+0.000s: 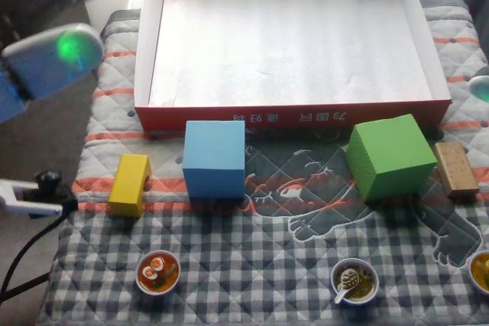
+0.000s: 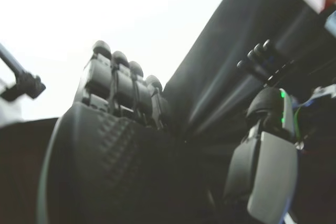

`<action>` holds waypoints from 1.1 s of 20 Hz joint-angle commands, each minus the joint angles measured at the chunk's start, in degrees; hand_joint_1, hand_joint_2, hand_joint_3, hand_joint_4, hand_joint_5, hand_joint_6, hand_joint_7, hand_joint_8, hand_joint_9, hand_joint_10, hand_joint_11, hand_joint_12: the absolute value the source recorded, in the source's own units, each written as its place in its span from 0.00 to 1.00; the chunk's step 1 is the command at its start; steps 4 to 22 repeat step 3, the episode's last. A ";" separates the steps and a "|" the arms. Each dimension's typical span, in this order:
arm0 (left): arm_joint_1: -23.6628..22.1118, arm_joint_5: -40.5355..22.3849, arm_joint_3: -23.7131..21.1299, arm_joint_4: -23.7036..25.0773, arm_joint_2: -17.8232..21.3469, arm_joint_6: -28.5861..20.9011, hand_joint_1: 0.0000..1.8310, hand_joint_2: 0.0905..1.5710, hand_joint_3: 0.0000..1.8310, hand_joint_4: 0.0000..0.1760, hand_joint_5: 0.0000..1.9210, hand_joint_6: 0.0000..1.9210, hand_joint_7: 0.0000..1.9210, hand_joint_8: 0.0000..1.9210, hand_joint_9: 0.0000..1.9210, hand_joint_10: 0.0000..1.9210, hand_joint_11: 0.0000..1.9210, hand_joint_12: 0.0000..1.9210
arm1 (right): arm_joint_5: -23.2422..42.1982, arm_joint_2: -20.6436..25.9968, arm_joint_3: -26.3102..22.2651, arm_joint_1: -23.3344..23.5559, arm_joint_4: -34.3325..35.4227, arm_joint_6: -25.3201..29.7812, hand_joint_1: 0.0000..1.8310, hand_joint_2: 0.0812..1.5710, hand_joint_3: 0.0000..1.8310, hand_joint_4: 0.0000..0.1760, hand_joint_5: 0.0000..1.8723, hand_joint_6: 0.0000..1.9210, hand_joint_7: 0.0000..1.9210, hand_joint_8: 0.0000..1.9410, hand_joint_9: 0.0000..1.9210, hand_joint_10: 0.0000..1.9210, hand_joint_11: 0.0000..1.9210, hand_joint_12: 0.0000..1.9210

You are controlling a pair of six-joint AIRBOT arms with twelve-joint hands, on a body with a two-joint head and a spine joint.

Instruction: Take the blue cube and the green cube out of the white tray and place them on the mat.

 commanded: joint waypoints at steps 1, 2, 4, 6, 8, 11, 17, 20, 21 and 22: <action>-0.17 -14.01 0.08 -1.55 0.37 -1.57 0.40 0.52 0.00 0.76 0.01 0.00 0.14 0.00 0.21 0.00 0.03 0.41 | 9.15 0.78 -0.18 0.54 1.84 0.16 0.25 0.64 0.01 0.30 0.02 0.00 0.10 0.00 0.10 0.00 0.08 0.04; -0.34 -14.04 0.23 -2.07 0.35 -3.87 0.33 0.58 0.01 0.71 0.00 0.00 0.10 0.00 0.17 0.00 0.01 0.37 | 9.16 1.05 -0.60 1.33 1.00 0.09 0.22 0.69 0.01 0.28 0.02 0.00 0.12 0.00 0.13 0.00 0.09 0.04; -1.63 -14.04 1.03 -1.31 0.02 -5.13 0.26 0.64 0.00 0.46 0.00 0.00 0.08 0.00 0.16 0.00 0.03 0.30 | 9.16 1.05 -0.82 2.47 -0.90 0.05 0.18 0.71 0.01 0.38 0.05 0.01 0.13 0.00 0.14 0.01 0.09 0.04; -1.63 -14.04 1.03 -1.31 0.02 -5.13 0.26 0.64 0.00 0.46 0.00 0.00 0.08 0.00 0.16 0.00 0.03 0.30 | 9.16 1.05 -0.82 2.47 -0.90 0.05 0.18 0.71 0.01 0.38 0.05 0.01 0.13 0.00 0.14 0.01 0.09 0.04; -1.63 -14.04 1.03 -1.31 0.02 -5.13 0.26 0.64 0.00 0.46 0.00 0.00 0.08 0.00 0.16 0.00 0.03 0.30 | 9.16 1.05 -0.82 2.47 -0.90 0.05 0.18 0.71 0.01 0.38 0.05 0.01 0.13 0.00 0.14 0.01 0.09 0.04; -1.63 -14.04 1.03 -1.31 0.02 -5.13 0.26 0.64 0.00 0.46 0.00 0.00 0.08 0.00 0.16 0.00 0.03 0.30 | 9.16 1.05 -0.82 2.47 -0.90 0.05 0.18 0.71 0.01 0.38 0.05 0.01 0.13 0.00 0.14 0.01 0.09 0.04; -1.63 -14.04 1.03 -1.31 0.02 -5.13 0.26 0.64 0.00 0.46 0.00 0.00 0.08 0.00 0.16 0.00 0.03 0.30 | 9.16 1.05 -0.82 2.47 -0.90 0.05 0.18 0.71 0.01 0.38 0.05 0.01 0.13 0.00 0.14 0.01 0.09 0.04; -1.63 -14.04 1.03 -1.31 0.02 -5.13 0.26 0.64 0.00 0.46 0.00 0.00 0.08 0.00 0.16 0.00 0.03 0.30 | 9.16 1.05 -0.82 2.47 -0.90 0.05 0.18 0.71 0.01 0.38 0.05 0.01 0.13 0.00 0.14 0.01 0.09 0.04; -1.63 -14.04 1.03 -1.31 0.02 -5.13 0.26 0.64 0.00 0.46 0.00 0.00 0.08 0.00 0.16 0.00 0.03 0.30 | 9.16 1.05 -0.82 2.47 -0.90 0.05 0.18 0.71 0.01 0.38 0.05 0.01 0.13 0.00 0.14 0.01 0.09 0.04; -1.63 -14.04 1.03 -1.31 0.02 -5.13 0.26 0.64 0.00 0.46 0.00 0.00 0.08 0.00 0.16 0.00 0.03 0.30 | 9.16 1.05 -0.82 2.47 -0.90 0.05 0.18 0.71 0.01 0.38 0.05 0.01 0.13 0.00 0.14 0.01 0.09 0.04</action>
